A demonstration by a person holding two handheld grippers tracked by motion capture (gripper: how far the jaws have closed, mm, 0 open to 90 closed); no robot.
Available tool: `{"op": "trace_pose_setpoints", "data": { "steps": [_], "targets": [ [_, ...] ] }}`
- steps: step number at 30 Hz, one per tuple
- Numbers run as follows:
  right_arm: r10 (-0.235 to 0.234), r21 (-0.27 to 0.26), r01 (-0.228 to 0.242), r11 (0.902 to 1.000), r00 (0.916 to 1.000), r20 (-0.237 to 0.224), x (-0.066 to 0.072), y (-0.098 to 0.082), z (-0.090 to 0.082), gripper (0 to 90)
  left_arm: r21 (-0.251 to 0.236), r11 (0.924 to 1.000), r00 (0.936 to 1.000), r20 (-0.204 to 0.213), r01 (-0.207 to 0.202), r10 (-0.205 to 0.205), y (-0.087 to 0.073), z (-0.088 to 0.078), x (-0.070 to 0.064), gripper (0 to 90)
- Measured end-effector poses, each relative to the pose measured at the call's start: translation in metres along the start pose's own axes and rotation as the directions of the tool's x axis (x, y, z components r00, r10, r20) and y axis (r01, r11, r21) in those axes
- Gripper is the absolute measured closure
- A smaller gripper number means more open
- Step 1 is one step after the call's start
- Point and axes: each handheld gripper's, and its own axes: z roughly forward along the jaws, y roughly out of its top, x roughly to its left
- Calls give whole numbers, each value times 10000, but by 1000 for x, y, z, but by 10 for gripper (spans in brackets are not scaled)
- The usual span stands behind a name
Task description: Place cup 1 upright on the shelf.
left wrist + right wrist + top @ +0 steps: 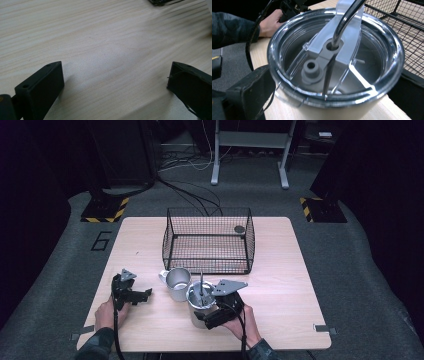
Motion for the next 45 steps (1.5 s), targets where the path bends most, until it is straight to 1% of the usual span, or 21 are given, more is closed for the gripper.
{"op": "trace_pose_setpoints", "data": {
  "steps": [4, 5, 7, 8, 9, 13, 15, 17, 19, 26, 27, 28, 30, 32, 33, 34, 35, 41, 43, 44, 45],
  "targets": [
    [-101, -10, 101, 9999, 9999, 81, 0, 2, 6, 0, -7, 10000, 10000, 1, 7, -7, 0, 0, 0, 4],
    [-109, -21, 110, 9999, 9997, 203, 1, 2, 8, 0, -7, 10000, 10000, 1, 7, -7, 0, 0, 0, 4],
    [-149, -67, 151, 9999, 9996, 258, 1, 2, 9, 0, -1, 10000, 10000, 2, 1, -1, 0, 0, 0, 4],
    [-69, -86, 71, 9999, 9996, 287, 1, 3, 10, 0, -2, 10000, 10000, 3, 3, -3, 0, 0, 0, 4],
    [-76, -35, 77, 10000, 9994, 334, 2, 3, 11, 0, -1, 10000, 10000, 1, 1, -1, 0, 0, 0, 4],
    [-54, -154, 61, 9999, 9989, 456, 3, 3, 15, 14, 2, 10000, 10000, 6, 3, -3, 0, 0, 0, 4],
    [-156, -226, 171, 9996, 9978, 648, 5, 4, 15, 22, -14, 10000, 10000, 27, 68, -68, 0, 0, 0, 4],
    [-201, -242, 219, 9995, 9973, 708, 6, 4, 15, 25, 90, 10000, 10000, 66, -21, 20, 0, -1, 0, 4],
    [-250, -230, 270, 9994, 9961, 842, 7, 4, 15, 28, -17, 10000, 10000, 21, 66, -66, 0, 0, 0, 4],
    [-379, -249, 402, 9989, 9954, 878, 7, 5, 14, 33, 15, 10000, 10000, 68, 65, -65, 0, 0, 0, 4],
    [-392, -237, 413, 9989, 9956, 847, 7, 4, 14, 33, 55, 10000, 10000, 64, 2, -2, 0, 0, 0, 4],
    [-405, -243, 430, 9988, 9946, 951, 6, 5, 14, 33, 101, 9999, 10000, 83, -45, 44, 0, -1, 1, 4],
    [-384, -308, 416, 9987, 9945, 975, 6, 5, 14, 34, 98, 9999, 9999, 91, -46, 46, 0, 0, 1, 4],
    [-390, -318, 423, 9986, 9944, 985, 6, 5, 12, 34, 150, 9998, 9999, 102, -135, 133, 0, -1, 1, 4],
    [-347, -387, 390, 9985, 9938, 1052, 7, 6, 11, 33, 194, 9998, 9999, 130, -90, 88, 1, -1, 1, 4],
    [-406, -408, 451, 9981, 9935, 1066, 6, 6, 10, 33, 144, 9999, 9998, 145, 95, -98, 0, -1, 0, 4],
    [-339, -406, 387, 9984, 9932, 1117, 6, 7, 7, 33, 178, 9998, 9999, 108, -126, 124, 1, -1, 1, 4],
    [-243, -455, 300, 9985, 9921, 1228, 1, 9, -1, 33, 100, 9999, 9999, 102, -42, 41, 1, -1, 1, 4],
    [-229, -508, 299, 9983, 9908, 1331, 0, 10, -5, 34, 106, 9999, 9999, 106, -52, 51, 1, -1, 1, 4],
    [-175, -552, 256, 9981, 9897, 1424, -1, 10, -7, 33, 170, 9998, 9999, 108, -132, 130, 1, -1, 1, 4],
    [-108, -563, 196, 9982, 9884, 1513, -3, 11, -12, 33, 107, 9999, 9999, 104, -53, 52, 1, -1, 1, 4]
  ]
}}
